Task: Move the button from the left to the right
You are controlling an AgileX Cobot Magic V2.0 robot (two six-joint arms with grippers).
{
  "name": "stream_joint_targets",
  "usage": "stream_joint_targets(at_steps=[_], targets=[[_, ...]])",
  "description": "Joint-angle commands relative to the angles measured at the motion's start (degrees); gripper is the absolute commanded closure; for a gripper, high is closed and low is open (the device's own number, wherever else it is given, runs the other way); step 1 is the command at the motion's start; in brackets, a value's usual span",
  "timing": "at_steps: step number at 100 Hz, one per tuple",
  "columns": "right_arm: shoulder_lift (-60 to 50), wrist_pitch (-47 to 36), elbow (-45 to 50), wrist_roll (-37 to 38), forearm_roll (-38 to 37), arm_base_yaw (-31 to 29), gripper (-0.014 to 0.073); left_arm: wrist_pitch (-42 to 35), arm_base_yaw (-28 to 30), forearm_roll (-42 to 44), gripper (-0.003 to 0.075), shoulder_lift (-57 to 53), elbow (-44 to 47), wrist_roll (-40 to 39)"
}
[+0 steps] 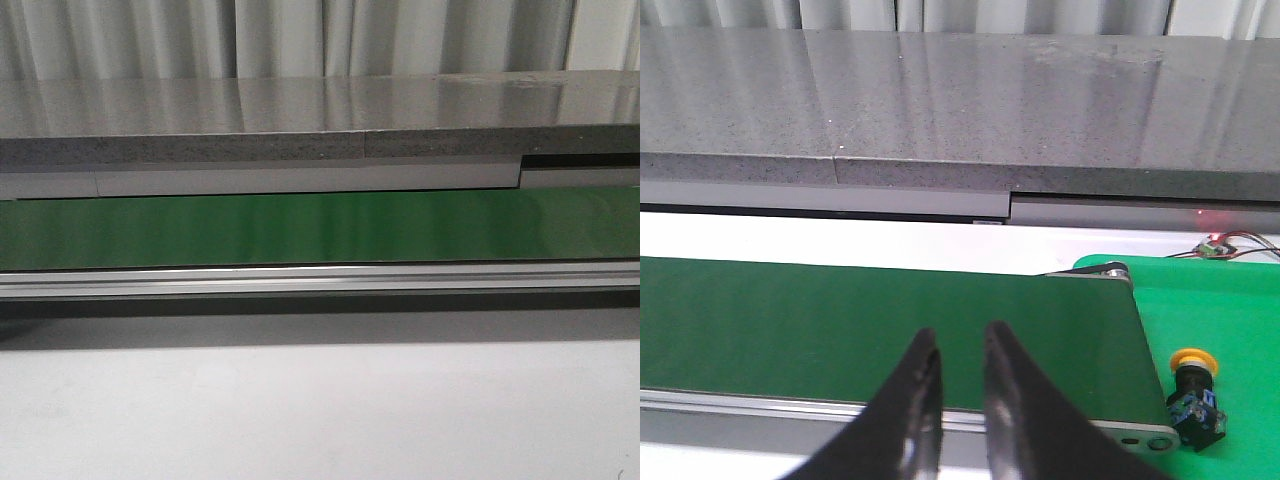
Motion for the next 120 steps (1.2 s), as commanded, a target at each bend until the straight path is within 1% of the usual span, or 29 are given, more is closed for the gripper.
stream_joint_targets(at_steps=[1, 4, 8, 80, 98, 112, 120], targets=[[0.27, -3.81, -1.41, -0.15, 0.68, -0.02, 0.0634, -4.38, -0.47, -0.71, 0.0741, 0.52, -1.71, 0.17], [0.27, -3.81, -1.41, -0.15, 0.68, -0.02, 0.0667, -4.38, -0.47, -0.71, 0.0741, 0.52, -1.71, 0.17], [0.27, -3.93, -1.41, -0.15, 0.68, -0.02, 0.0657, -4.38, -0.47, -0.71, 0.0741, 0.52, -1.71, 0.17], [0.27, -3.97, -1.41, -0.15, 0.68, -0.02, 0.0661, -4.38, -0.47, -0.71, 0.0741, 0.52, -1.71, 0.17], [0.08, -5.65, -0.24, -0.07, 0.74, 0.0, 0.0661, -4.38, -0.47, -0.71, 0.0741, 0.52, -1.71, 0.17], [-1.34, -9.8, 3.63, 2.59, -2.02, 1.96, 0.0661, -4.38, -0.47, -0.71, 0.0741, 0.52, -1.71, 0.17], [-3.0, -12.91, 6.7, 7.6, -6.04, 2.99, 0.0661, -4.38, -0.47, -0.71, 0.0741, 0.52, -1.71, 0.17]])
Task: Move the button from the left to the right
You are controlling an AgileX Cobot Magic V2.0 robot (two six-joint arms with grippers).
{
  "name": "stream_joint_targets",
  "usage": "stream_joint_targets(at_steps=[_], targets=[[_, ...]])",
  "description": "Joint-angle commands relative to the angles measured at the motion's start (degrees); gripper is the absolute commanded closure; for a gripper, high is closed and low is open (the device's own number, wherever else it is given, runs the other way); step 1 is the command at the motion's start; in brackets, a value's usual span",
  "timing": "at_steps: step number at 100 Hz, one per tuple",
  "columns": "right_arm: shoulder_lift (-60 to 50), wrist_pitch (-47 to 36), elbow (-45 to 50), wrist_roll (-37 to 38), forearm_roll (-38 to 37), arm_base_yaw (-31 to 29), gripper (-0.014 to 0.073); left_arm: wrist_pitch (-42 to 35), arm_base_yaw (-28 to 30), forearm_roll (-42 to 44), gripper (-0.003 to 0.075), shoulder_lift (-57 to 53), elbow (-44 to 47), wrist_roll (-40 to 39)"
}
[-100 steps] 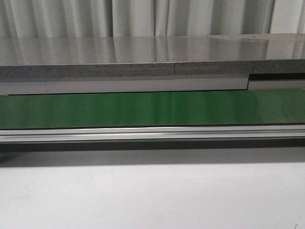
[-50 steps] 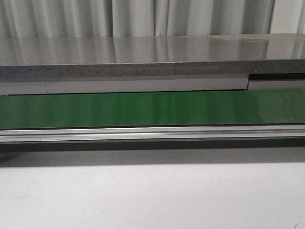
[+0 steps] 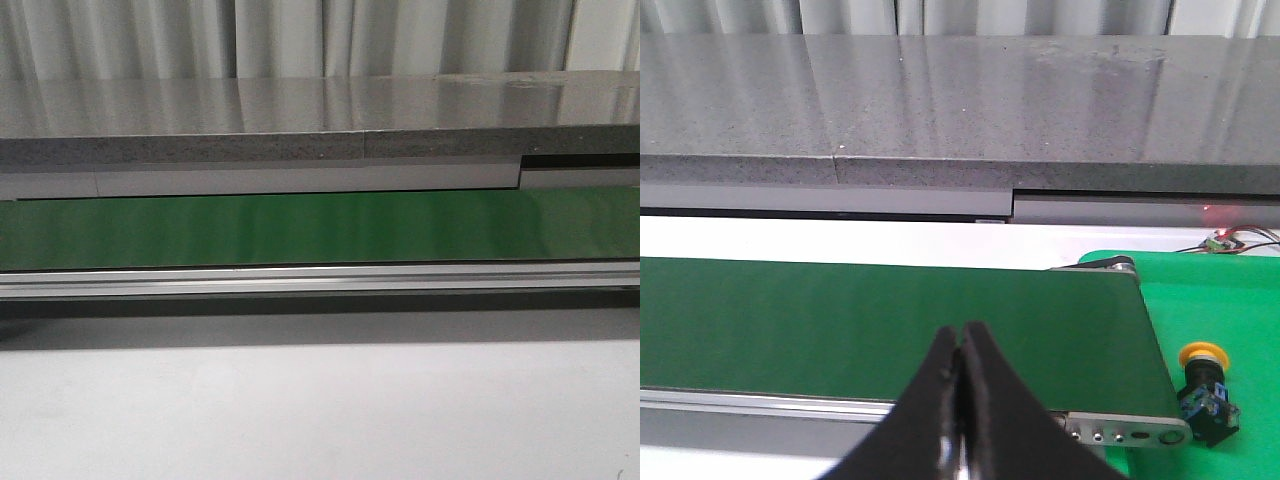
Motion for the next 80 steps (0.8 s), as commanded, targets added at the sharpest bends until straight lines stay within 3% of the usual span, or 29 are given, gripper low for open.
stream_joint_targets(at_steps=[1, 18, 55, 80], targets=[[-1.27, -7.77, 1.48, 4.6, -4.16, 1.12, 0.0661, -4.38, -0.47, -0.71, 0.0741, 0.52, -1.71, 0.17], [-6.67, -11.22, 8.85, 13.19, -10.84, 1.38, 0.0661, -4.38, -0.47, -0.71, 0.0741, 0.52, -1.71, 0.17], [-18.56, -11.13, 19.85, 13.3, -10.71, 0.64, 0.0661, -4.38, -0.47, -0.71, 0.0741, 0.52, -1.71, 0.17], [-18.72, -12.5, 23.02, 13.49, -10.13, -0.04, 0.0661, -4.38, -0.47, -0.71, 0.0741, 0.52, -1.71, 0.17]])
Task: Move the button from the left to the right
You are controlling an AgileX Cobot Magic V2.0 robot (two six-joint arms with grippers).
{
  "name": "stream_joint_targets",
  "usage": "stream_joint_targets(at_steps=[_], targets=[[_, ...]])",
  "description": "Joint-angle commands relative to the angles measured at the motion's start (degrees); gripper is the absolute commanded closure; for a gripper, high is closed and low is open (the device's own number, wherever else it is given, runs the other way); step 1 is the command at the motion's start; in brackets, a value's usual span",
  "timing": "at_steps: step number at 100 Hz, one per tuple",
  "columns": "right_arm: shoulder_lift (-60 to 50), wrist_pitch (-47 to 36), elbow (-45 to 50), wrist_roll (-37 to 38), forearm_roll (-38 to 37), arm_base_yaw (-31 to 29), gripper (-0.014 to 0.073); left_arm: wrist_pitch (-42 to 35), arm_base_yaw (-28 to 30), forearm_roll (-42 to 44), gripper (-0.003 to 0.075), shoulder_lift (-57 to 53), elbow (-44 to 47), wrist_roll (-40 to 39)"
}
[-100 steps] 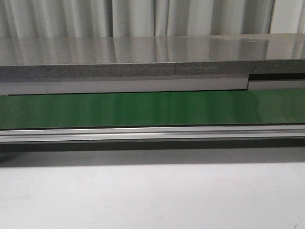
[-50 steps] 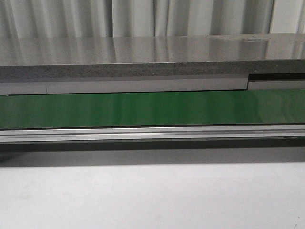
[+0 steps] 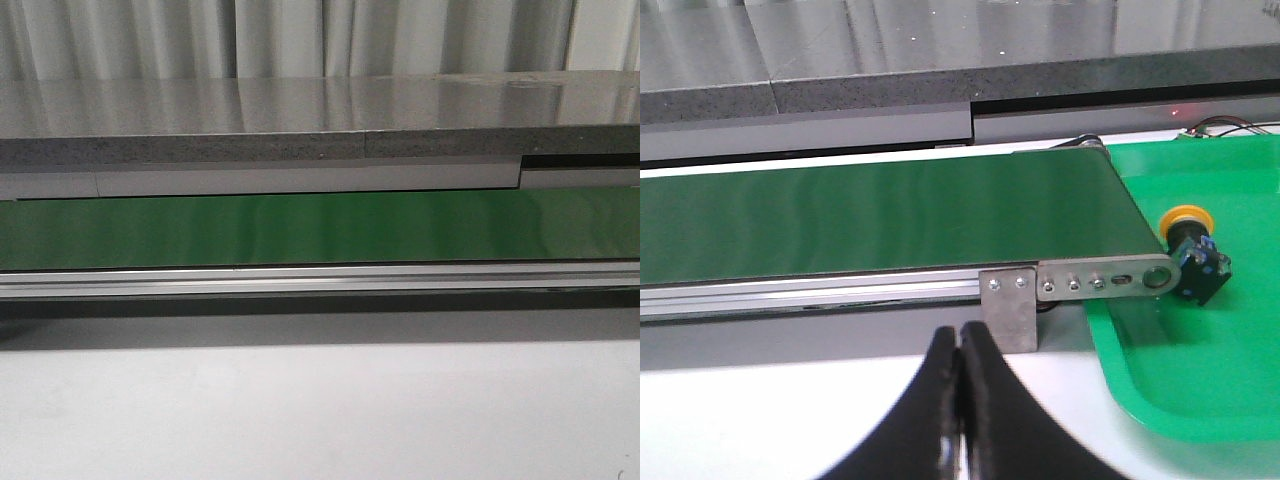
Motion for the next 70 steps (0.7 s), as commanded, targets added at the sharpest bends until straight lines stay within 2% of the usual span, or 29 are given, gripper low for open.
stream_joint_targets(at_steps=[1, 70], targets=[[-1.16, -5.43, -0.62, 0.17, 0.15, -0.34, 0.0661, -4.38, -0.47, -0.71, 0.0741, 0.52, -1.71, 0.15], [-1.16, -5.78, -0.62, 0.17, 0.28, -0.34, 0.0661, -4.38, -0.47, -0.71, 0.0741, 0.52, -1.71, 0.15]])
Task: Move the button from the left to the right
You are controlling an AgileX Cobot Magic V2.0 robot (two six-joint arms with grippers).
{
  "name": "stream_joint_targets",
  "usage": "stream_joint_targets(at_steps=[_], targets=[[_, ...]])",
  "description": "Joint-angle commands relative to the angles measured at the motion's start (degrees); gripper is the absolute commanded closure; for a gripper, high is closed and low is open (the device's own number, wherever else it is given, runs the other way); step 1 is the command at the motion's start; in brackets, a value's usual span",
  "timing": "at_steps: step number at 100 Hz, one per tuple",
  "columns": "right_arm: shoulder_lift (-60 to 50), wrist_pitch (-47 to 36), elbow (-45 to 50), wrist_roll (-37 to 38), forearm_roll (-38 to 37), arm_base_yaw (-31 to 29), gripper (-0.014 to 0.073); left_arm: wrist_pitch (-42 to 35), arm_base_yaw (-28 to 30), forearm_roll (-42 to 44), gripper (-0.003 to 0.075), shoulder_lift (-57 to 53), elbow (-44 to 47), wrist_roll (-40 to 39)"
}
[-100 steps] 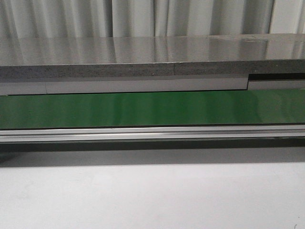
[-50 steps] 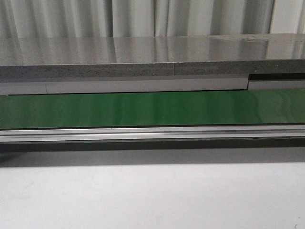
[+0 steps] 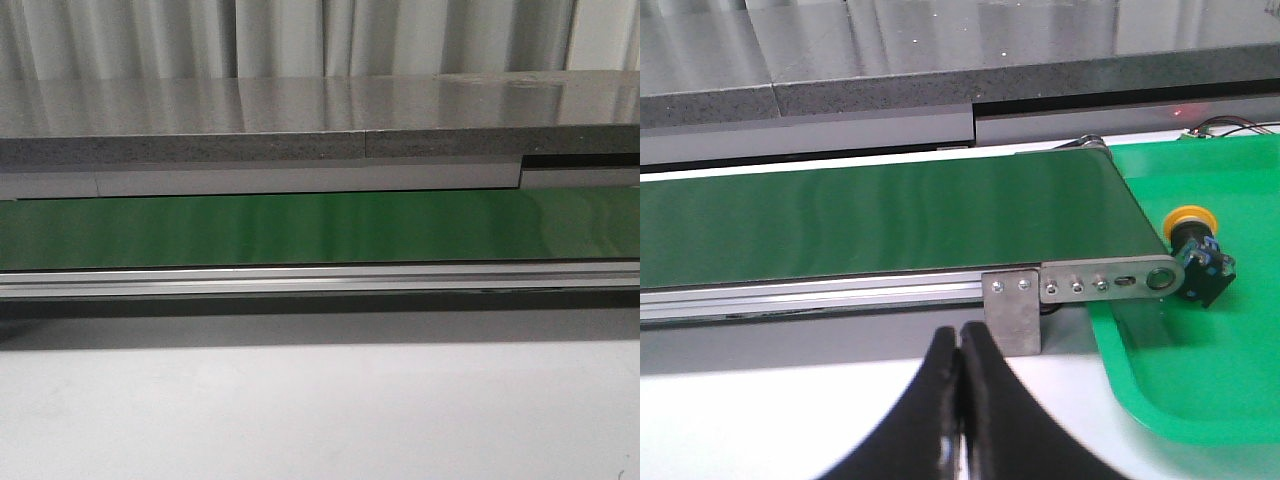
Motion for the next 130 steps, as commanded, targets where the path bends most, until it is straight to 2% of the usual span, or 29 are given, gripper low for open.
stream_joint_targets(at_steps=[1, 69, 77, 94, 130], targets=[[-1.16, -5.09, -0.85, -0.05, 0.06, -0.34, 0.0661, -4.38, -0.47, -0.71, 0.0741, 0.52, -1.71, 0.15], [-1.16, -5.09, -0.85, -0.05, 0.06, -0.34, 0.0661, -5.06, -0.47, -0.4, 0.0741, 0.52, -1.31, 0.15], [-1.16, -5.09, -0.85, -0.05, 0.06, -0.34, 0.0661, -7.66, -0.37, 3.91, 0.0741, 0.47, -0.15, 0.15], [-1.16, -5.09, -0.85, -0.05, 0.06, -0.34, 0.0661, -12.23, 0.9, 4.32, 0.0741, -0.47, 3.34, -0.25], [-1.16, -5.09, -0.85, -0.05, 0.06, -0.34, 0.0661, -12.36, 6.56, 5.84, 0.0741, -8.87, 11.64, -2.27]])
